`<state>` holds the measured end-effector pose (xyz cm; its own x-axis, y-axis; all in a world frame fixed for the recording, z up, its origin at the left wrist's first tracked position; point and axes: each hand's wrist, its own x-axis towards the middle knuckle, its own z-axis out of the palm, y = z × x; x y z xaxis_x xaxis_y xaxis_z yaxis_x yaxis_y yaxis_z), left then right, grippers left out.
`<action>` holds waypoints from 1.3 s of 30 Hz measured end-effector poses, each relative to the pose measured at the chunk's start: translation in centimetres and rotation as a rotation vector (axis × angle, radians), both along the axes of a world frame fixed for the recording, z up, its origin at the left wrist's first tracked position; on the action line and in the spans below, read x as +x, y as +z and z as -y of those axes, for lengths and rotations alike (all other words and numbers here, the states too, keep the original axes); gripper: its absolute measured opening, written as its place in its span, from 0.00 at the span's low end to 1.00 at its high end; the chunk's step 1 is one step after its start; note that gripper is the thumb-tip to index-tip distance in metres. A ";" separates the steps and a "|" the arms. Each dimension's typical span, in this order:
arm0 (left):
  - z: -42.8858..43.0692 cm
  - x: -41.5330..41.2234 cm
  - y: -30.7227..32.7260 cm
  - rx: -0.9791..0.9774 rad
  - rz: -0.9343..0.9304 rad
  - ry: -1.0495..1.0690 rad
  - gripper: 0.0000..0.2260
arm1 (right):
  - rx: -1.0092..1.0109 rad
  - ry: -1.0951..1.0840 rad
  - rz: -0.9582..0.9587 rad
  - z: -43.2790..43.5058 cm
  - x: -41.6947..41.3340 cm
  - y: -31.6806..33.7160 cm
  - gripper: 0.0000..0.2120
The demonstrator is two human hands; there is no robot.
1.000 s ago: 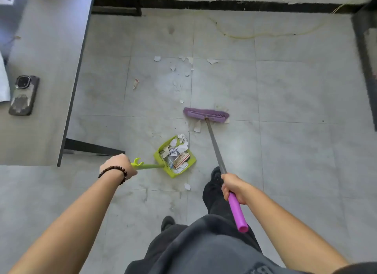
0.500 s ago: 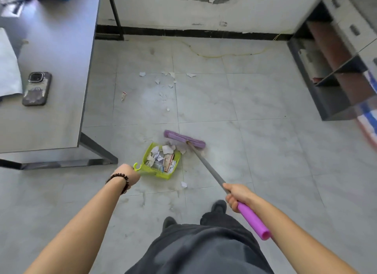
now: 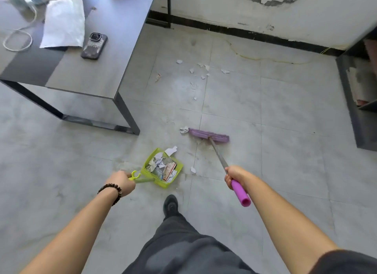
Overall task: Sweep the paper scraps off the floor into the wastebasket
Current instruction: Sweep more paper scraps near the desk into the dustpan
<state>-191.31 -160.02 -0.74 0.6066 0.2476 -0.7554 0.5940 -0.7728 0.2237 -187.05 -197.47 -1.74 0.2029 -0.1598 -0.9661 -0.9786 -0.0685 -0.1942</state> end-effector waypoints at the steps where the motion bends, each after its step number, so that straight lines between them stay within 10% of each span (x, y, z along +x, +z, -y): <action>1: 0.4 -1.1 0.0 -0.002 0.001 0.005 0.09 | 0.004 0.001 -0.011 0.4 -2.6 -0.1 0.07; 12: 7.4 -10.7 2.0 0.049 0.053 0.085 0.09 | 0.090 0.011 0.211 7.4 -18.9 1.2 0.05; 21: 8.2 -13.2 1.3 0.037 0.027 0.076 0.13 | 0.028 0.322 0.373 4.8 -13.9 1.6 0.15; 24: 7.6 -13.4 0.8 0.047 0.003 0.029 0.12 | 0.049 0.350 0.331 3.6 -11.9 1.1 0.28; 28: 7.0 -13.9 0.4 0.020 -0.039 -0.003 0.12 | -0.130 0.699 0.225 2.6 -12.5 0.0 0.11; 33: 6.4 -13.6 0.5 -0.006 -0.065 -0.009 0.10 | -0.389 1.066 0.101 3.5 -17.1 -0.6 0.28; 39: 7.1 -12.9 0.8 0.000 -0.075 -0.048 0.04 | -0.470 0.970 -0.036 6.0 -22.9 0.1 0.17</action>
<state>-204.20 -167.15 0.08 0.5598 0.2194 -0.7990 0.5711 -0.8009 0.1801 -209.95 -203.46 -1.62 0.4149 -0.3025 -0.8581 -0.4713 -0.8782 0.0817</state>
